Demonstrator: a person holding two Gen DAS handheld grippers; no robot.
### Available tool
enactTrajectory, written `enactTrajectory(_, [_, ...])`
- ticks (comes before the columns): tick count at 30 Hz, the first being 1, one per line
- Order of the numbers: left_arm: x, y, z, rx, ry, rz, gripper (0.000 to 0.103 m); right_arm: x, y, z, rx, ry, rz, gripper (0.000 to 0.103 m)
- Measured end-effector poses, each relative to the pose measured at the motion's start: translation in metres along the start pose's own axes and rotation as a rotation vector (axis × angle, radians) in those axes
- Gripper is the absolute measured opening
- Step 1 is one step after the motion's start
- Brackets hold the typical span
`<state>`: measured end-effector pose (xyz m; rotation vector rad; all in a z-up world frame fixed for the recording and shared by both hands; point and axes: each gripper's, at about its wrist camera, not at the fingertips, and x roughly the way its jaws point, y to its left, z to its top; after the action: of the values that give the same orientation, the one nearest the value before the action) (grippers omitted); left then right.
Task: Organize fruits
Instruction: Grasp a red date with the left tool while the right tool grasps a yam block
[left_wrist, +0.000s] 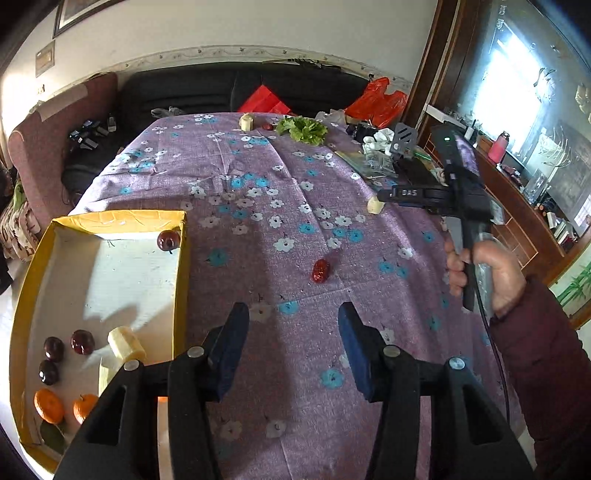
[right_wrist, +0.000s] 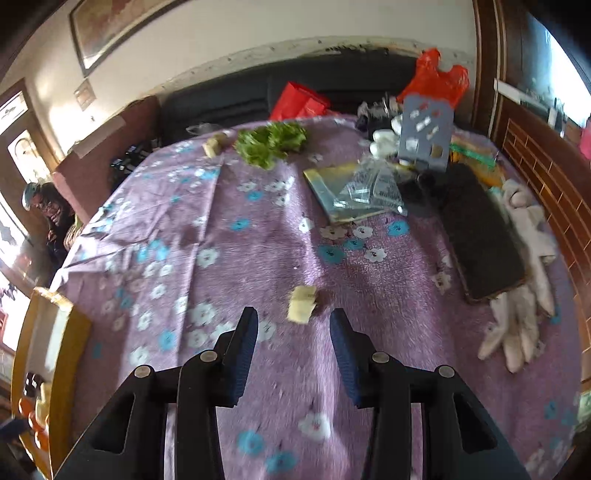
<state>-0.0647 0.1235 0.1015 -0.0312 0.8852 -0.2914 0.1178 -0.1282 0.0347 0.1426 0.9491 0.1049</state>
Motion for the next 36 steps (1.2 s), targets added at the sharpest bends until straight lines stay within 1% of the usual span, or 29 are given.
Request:
enactTrajectory(2, [0.007,-0.002,0.001,0.014,0.006,0.017,0.056,0.019,-0.001,0.004,0.000,0.019,-0.027,0.044])
enactTrajectory(5, [0.018,-0.002,0.003,0.020,0.025,0.014,0.057,0.035,-0.004,0.006,0.011,0.041,-0.037,0.043])
enactTrajectory(6, [0.022,-0.001,0.004,0.020,0.032,0.016,0.057,0.037,-0.005,0.005,0.014,0.040,-0.035,0.032])
enactTrajectory(7, [0.028,-0.002,0.005,0.016,0.040,0.018,0.057,0.036,-0.006,0.004,0.021,0.038,-0.013,0.026])
enactTrajectory(8, [0.031,-0.002,0.005,0.011,0.046,0.014,0.057,0.035,-0.007,0.002,0.029,0.036,-0.001,0.023])
enactTrajectory(10, [0.042,-0.004,0.006,-0.002,0.062,-0.002,0.058,0.026,-0.008,-0.005,0.031,0.021,0.009,0.022])
enactTrajectory(13, [0.059,-0.010,0.008,-0.013,0.089,-0.011,0.058,0.006,-0.008,-0.021,0.043,0.006,0.064,0.022])
enactTrajectory(15, [0.072,-0.017,0.010,-0.011,0.106,-0.017,0.058,-0.012,-0.012,-0.036,0.078,-0.002,0.125,0.022])
enactTrajectory(17, [0.084,-0.025,0.013,-0.001,0.113,-0.016,0.058,-0.031,-0.015,-0.053,0.117,-0.006,0.205,0.022])
enactTrajectory(20, [0.103,-0.037,0.019,0.037,0.102,0.015,0.060,-0.053,-0.014,-0.080,0.132,-0.038,0.268,0.022])
enactTrajectory(23, [0.122,-0.044,0.023,0.091,0.093,0.060,0.060,-0.061,-0.011,-0.094,0.118,-0.090,0.278,0.022])
enactTrajectory(25, [0.129,-0.047,0.025,0.116,0.086,0.094,0.060,-0.057,-0.011,-0.096,0.119,-0.087,0.290,0.022])
enactTrajectory(26, [0.132,-0.048,0.025,0.125,0.083,0.097,0.059,-0.056,-0.012,-0.097,0.124,-0.079,0.303,0.022])
enactTrajectory(27, [0.133,-0.050,0.024,0.132,0.081,0.091,0.057,-0.053,-0.013,-0.098,0.128,-0.074,0.308,0.022])
enactTrajectory(29, [0.137,-0.055,0.022,0.154,0.088,0.100,0.018,-0.050,-0.015,-0.099,0.127,-0.067,0.301,0.022])
enactTrajectory(30, [0.140,-0.058,0.021,0.168,0.095,0.114,0.017,-0.048,-0.015,-0.099,0.128,-0.065,0.300,0.022])
enactTrajectory(31, [0.139,-0.062,0.020,0.181,0.083,0.124,0.017,-0.048,-0.016,-0.099,0.131,-0.065,0.300,0.022])
enactTrajectory(32, [0.138,-0.064,0.019,0.189,0.081,0.120,0.017,-0.049,-0.017,-0.099,0.135,-0.068,0.302,0.022])
enactTrajectory(36, [0.120,-0.067,0.017,0.177,0.047,0.127,0.017,-0.054,-0.018,-0.101,0.124,-0.095,0.286,0.022])
